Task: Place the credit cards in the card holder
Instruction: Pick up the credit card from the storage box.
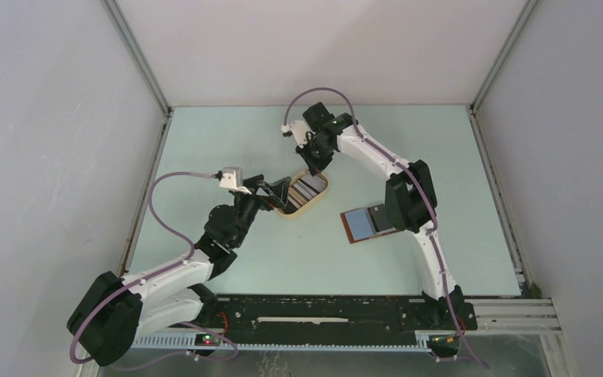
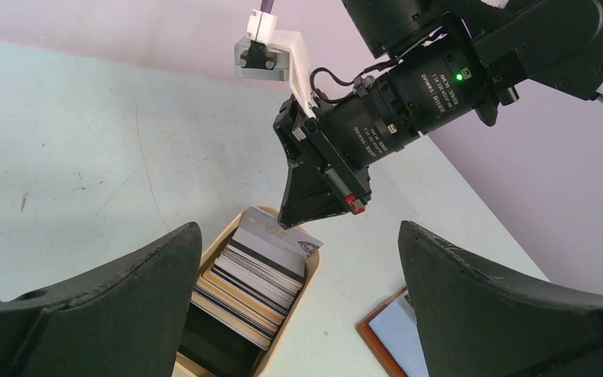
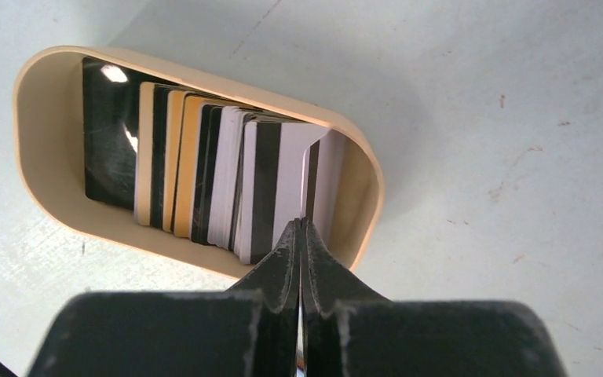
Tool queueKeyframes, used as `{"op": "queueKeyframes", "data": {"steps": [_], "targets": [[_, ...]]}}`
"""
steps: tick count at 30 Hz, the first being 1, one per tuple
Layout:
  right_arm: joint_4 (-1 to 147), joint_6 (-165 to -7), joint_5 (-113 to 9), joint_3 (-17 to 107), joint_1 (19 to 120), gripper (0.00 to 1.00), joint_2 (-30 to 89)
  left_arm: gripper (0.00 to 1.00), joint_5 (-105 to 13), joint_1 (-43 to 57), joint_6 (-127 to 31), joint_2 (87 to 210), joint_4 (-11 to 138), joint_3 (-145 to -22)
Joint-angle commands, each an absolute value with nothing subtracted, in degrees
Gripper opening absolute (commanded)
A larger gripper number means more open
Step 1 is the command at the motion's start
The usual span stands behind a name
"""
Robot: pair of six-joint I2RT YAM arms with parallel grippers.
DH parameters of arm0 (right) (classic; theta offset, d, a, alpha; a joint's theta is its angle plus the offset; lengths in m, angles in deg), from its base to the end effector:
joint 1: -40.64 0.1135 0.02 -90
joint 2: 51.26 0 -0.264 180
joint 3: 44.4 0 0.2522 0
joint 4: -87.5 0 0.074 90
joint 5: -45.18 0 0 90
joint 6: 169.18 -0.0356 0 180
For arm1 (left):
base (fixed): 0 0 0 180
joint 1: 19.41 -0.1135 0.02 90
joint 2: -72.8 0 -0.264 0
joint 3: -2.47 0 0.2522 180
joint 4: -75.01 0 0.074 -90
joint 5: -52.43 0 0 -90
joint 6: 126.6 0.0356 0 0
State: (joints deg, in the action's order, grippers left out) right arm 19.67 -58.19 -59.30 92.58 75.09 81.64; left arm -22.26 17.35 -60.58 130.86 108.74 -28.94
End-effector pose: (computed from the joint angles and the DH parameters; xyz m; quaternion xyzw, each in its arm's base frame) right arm 0.4067 0.2898 0.2276 -0.4747 0.8419 0.1483 0.2093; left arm 0.1765 -0.1201 0.2378 -0.0262 0.6632 -0.2994 0.6854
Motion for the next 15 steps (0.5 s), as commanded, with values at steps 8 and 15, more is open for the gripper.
{"op": "queueKeyframes", "data": {"steps": [8,15], "targets": [[23.9,-56.8,-59.6,89.7,73.7,0.00,75.5,1.00,-21.2,17.0,-60.5,130.3,111.0,-27.6],[24.3,-57.3,-62.5,89.1,73.3,0.00,73.7,1.00,-21.4,17.1,-60.6,130.4,111.0,-27.7]]}}
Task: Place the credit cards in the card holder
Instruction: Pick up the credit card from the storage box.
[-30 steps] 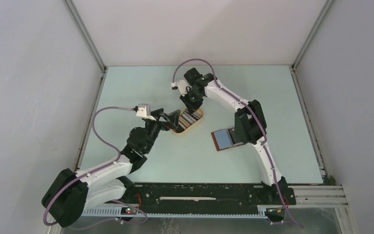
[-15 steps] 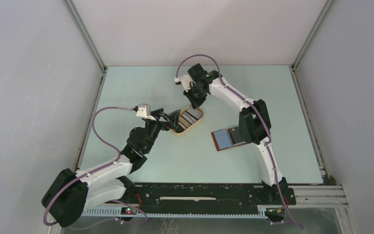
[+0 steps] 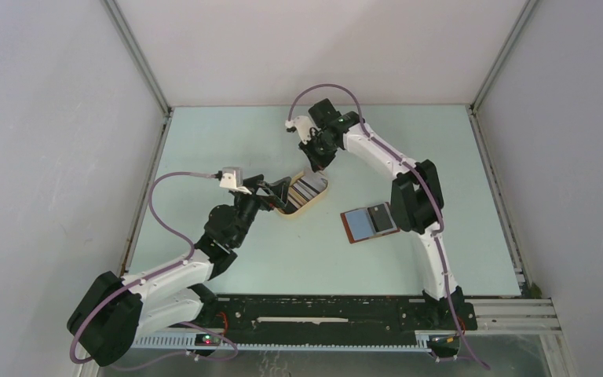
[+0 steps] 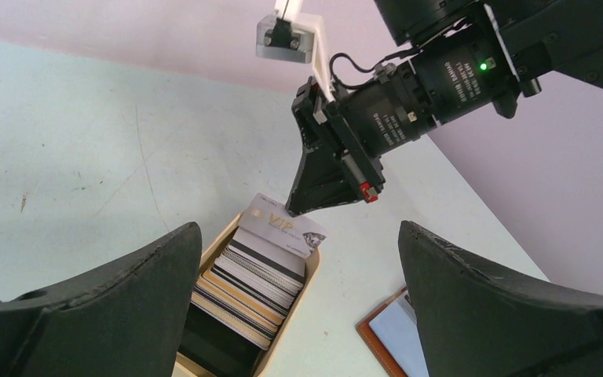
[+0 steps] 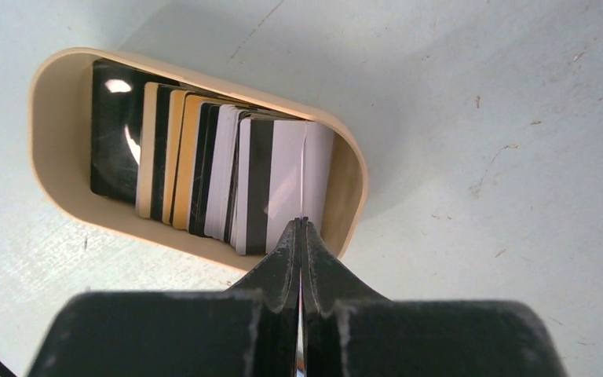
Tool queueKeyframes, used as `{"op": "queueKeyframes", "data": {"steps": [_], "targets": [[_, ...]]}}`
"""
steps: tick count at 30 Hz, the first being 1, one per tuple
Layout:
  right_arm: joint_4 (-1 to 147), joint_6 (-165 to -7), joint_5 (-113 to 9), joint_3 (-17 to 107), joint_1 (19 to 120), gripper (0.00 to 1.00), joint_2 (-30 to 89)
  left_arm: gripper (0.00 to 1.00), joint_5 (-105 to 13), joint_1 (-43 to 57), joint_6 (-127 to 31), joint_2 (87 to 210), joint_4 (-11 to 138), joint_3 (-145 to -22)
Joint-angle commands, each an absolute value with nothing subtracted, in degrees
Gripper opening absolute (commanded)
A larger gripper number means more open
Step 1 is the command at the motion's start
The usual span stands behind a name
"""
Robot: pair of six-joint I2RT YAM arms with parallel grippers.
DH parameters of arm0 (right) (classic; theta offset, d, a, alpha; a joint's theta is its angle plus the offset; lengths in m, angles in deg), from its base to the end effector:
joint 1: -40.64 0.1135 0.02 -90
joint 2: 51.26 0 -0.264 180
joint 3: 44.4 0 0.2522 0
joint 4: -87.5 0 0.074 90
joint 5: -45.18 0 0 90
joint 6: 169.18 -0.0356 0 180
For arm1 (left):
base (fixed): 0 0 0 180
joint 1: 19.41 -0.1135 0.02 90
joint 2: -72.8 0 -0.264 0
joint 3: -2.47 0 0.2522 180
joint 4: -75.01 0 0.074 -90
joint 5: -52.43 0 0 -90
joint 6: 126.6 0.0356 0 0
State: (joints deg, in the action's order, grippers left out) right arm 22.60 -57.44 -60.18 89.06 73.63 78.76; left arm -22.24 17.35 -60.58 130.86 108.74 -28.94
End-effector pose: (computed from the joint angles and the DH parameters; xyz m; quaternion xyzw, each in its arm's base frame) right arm 0.4086 0.2765 0.2356 -0.4707 0.8378 0.1528 0.2304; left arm 0.1765 -0.1201 0.2378 -0.0263 0.6632 -0.2993 0.6855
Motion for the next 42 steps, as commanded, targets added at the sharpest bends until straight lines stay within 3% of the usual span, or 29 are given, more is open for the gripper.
{"op": "queueKeyframes", "data": {"steps": [1,17,29,38,42], "targets": [[24.5,-57.4,-62.8,89.0,73.2,0.00,73.3,1.00,-21.5,17.0,-60.6,130.5,111.0,-27.6],[23.9,-60.3,-77.3,85.4,70.6,0.00,65.5,1.00,-27.9,16.8,-58.2,131.1,112.8,-28.0],[29.3,-63.3,-98.0,61.6,62.9,0.00,45.8,1.00,-47.1,15.7,-72.1,127.0,114.6,-25.7],[30.9,-63.6,-111.6,42.5,53.9,0.00,32.5,1.00,-56.9,17.5,-92.2,141.8,142.3,-22.9],[30.7,-64.3,-116.1,41.0,51.7,0.00,32.6,1.00,-54.9,20.8,-92.6,149.0,143.9,-25.8]]}}
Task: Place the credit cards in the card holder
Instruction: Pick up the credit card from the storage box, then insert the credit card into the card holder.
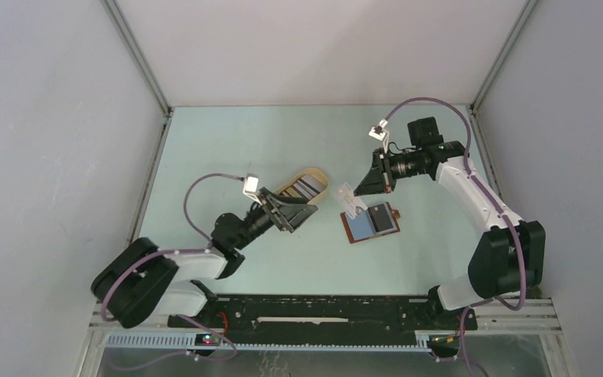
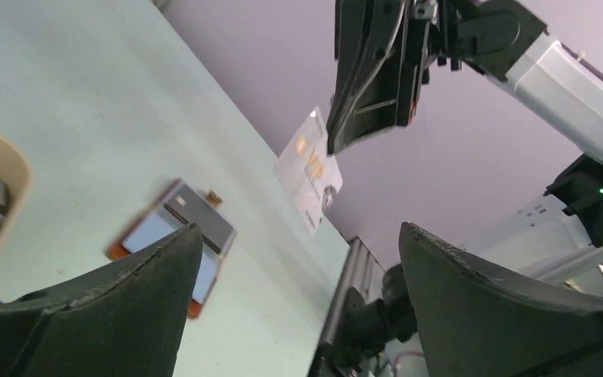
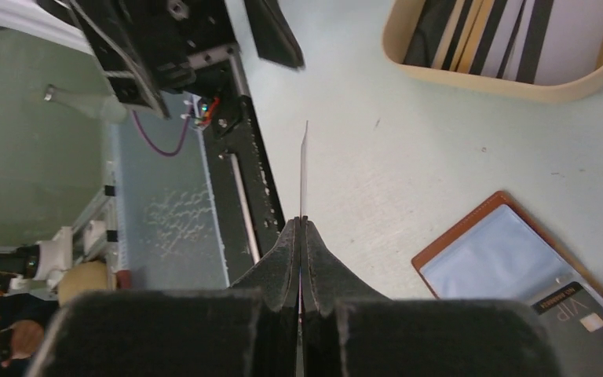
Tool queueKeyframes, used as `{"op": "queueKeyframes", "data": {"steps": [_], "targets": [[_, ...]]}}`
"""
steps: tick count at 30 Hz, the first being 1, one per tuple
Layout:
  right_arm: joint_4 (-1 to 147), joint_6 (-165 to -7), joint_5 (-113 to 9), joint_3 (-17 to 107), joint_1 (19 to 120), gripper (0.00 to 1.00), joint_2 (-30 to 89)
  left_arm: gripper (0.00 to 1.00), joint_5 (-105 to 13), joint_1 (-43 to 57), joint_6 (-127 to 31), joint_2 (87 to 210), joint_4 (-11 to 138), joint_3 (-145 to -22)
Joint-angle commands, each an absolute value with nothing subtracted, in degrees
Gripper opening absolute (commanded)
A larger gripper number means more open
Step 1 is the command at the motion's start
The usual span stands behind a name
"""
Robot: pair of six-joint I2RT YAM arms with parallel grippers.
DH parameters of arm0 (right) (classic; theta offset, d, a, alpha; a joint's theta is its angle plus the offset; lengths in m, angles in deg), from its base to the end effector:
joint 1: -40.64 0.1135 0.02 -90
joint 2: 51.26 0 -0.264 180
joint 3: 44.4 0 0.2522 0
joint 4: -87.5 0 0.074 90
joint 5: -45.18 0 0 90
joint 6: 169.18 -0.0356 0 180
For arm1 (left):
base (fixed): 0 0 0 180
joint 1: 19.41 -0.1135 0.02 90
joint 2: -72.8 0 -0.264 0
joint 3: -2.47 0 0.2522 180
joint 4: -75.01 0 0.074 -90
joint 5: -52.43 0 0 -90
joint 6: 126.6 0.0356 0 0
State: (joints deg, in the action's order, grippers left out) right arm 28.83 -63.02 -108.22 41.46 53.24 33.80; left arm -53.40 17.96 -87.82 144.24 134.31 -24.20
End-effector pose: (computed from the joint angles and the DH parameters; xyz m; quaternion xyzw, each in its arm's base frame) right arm 0.2832 0.0959 0.3039 -0.3439 0.7559 0.4974 0.2510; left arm 0.1688 -0.1411 0.2133 0.0350 0.6149 -0.6074 0.5018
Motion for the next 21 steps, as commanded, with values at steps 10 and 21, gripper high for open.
{"op": "queueKeyframes", "data": {"steps": [10,21], "targets": [[30.0,-65.0,-121.5,40.5,51.4,0.00,37.1,0.90,-54.0,23.4,-94.5,160.6,147.5,-33.4],[29.4,-64.4,-121.6,40.5,51.4,0.00,38.9,0.59,-55.3,23.9,-96.2,164.3,148.0,-37.6]]}}
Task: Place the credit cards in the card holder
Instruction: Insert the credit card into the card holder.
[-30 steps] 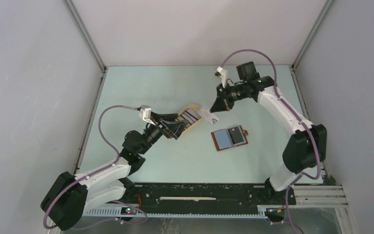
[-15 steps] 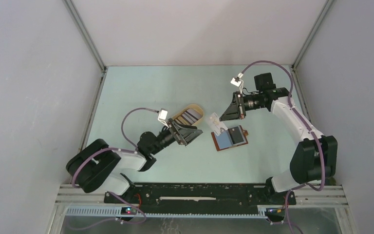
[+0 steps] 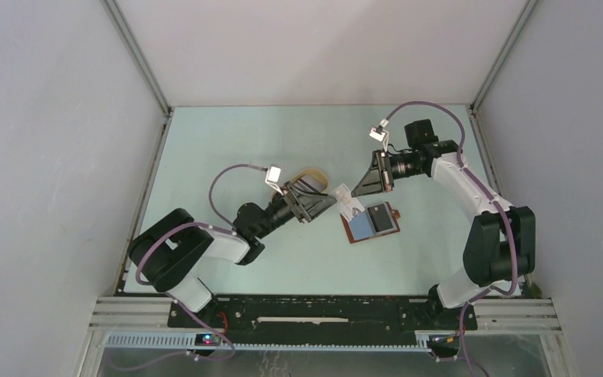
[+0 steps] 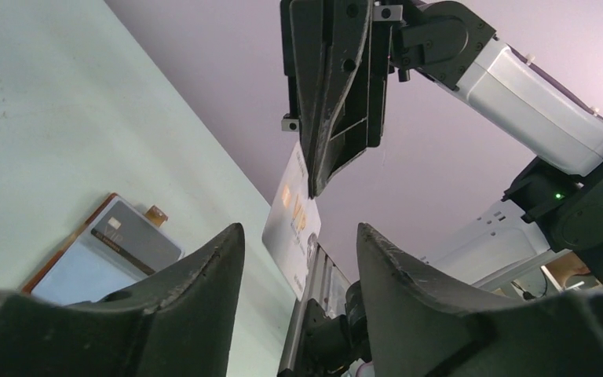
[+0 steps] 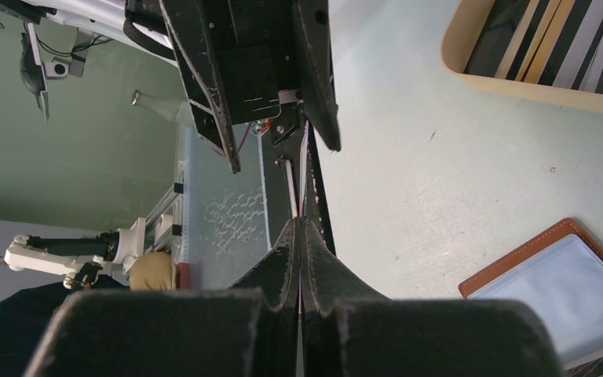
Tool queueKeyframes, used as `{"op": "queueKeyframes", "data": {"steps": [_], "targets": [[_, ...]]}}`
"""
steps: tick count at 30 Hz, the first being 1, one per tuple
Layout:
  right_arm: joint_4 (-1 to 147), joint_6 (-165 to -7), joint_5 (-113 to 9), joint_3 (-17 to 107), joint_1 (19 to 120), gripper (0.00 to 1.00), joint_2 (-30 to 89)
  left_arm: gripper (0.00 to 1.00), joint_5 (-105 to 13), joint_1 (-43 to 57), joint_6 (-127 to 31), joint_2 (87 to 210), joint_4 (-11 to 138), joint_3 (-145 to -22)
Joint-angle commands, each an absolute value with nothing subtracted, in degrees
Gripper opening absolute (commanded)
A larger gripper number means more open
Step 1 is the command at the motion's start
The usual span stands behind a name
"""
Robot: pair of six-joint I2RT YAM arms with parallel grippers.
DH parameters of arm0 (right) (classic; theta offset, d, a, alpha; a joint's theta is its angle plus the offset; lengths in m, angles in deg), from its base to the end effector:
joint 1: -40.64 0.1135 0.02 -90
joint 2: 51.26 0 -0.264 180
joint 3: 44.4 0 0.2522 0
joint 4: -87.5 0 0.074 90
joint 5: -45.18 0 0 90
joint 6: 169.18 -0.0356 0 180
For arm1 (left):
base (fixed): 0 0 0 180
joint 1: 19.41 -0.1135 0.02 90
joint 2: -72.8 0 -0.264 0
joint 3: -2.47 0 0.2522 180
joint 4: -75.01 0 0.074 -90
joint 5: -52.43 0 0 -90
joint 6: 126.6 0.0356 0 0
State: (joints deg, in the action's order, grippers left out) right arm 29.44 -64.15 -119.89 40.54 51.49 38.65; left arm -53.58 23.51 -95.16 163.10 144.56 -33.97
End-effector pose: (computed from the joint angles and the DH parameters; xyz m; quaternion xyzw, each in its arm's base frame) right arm 0.2966 0.0919 0.2815 -0.3111 0.7197 0.5853 0.2064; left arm 0.1942 -0.1940 0.2031 0.0286 0.6076 -0.6643 0.4343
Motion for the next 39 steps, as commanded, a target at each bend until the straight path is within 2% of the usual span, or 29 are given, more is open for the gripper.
{"op": "queueKeyframes", "data": {"steps": [1,5,9,10,15,18,22,24,25,28,29,30,33,35,39], "targets": [[29.3,-64.3,-121.6,40.5,51.5,0.00,39.1,0.56,-55.7,23.9,-96.4,164.7,148.0,-38.1],[29.2,-64.0,-121.6,40.5,51.7,0.00,39.7,0.35,-56.7,23.9,-96.5,166.0,148.0,-39.3],[28.9,-63.4,-121.5,40.5,52.0,0.00,40.0,0.01,-57.7,23.8,-96.1,166.7,148.0,-40.0],[28.7,-63.0,-121.6,40.5,52.1,0.00,40.1,0.00,-57.9,23.8,-95.9,166.7,148.0,-39.9],[26.6,-59.2,-122.1,40.6,52.4,0.38,40.0,0.00,-58.0,23.9,-94.8,166.2,148.0,-39.5],[25.9,-57.8,-121.2,40.6,53.1,0.45,39.7,0.00,-58.5,23.8,-94.8,166.4,148.0,-39.7],[25.6,-56.7,-119.4,40.6,54.3,0.42,39.4,0.00,-58.6,23.5,-94.7,165.9,148.0,-39.4],[24.9,-55.8,-118.1,40.6,55.0,0.37,39.2,0.00,-58.5,23.3,-94.7,165.7,148.0,-39.1],[24.3,-54.8,-117.6,40.6,55.2,0.32,39.1,0.00,-58.5,23.2,-94.7,165.6,148.0,-39.1],[23.5,-53.6,-117.6,40.6,55.4,0.06,38.5,0.00,-58.3,23.2,-94.6,165.4,148.0,-38.8],[23.4,-53.3,-117.5,40.6,55.4,0.00,38.3,0.00,-58.2,23.2,-94.5,165.4,148.0,-38.7],[23.4,-53.2,-117.3,40.6,55.4,0.00,38.1,0.02,-58.1,23.1,-94.6,165.3,148.0,-38.6],[23.0,-52.7,-116.3,40.6,54.8,0.00,37.8,0.31,-57.5,22.7,-94.6,164.6,148.0,-37.5],[22.0,-51.9,-115.5,40.5,53.9,0.00,37.7,0.45,-56.6,22.1,-93.9,163.2,148.0,-35.2],[23.2,-52.6,-111.6,37.9,51.8,0.00,36.2,0.51,-54.9,20.6,-91.5,159.8,147.4,-30.4]]}}
